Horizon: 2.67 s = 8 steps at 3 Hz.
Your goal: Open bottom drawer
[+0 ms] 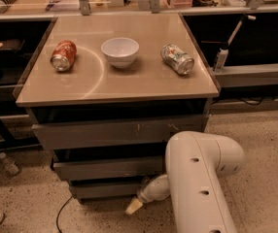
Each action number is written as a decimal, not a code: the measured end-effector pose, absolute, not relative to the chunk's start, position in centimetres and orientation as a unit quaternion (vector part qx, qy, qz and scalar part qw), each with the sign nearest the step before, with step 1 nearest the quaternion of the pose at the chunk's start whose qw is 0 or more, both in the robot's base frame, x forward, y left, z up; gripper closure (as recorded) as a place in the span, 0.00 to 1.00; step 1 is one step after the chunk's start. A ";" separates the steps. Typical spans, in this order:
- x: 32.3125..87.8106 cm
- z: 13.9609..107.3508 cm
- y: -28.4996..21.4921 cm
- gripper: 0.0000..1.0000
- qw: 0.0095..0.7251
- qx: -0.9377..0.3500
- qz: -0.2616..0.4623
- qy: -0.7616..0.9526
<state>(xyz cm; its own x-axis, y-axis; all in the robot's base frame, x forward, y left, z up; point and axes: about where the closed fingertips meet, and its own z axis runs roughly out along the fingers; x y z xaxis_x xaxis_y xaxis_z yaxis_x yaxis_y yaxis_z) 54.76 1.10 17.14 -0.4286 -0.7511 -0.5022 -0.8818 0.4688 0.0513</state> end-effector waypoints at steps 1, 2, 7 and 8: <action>54.5 17.1 1.4 0.00 0.207 -0.492 0.158 0.831; 53.5 18.4 0.3 0.00 0.195 -0.477 0.161 0.842; 46.9 23.4 -1.9 0.00 0.136 -0.474 0.173 0.853; 48.0 21.5 -0.5 0.00 0.135 -0.477 0.175 0.851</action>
Offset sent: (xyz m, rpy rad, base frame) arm -0.1445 -0.0376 0.0361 -0.0467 0.2285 -0.0270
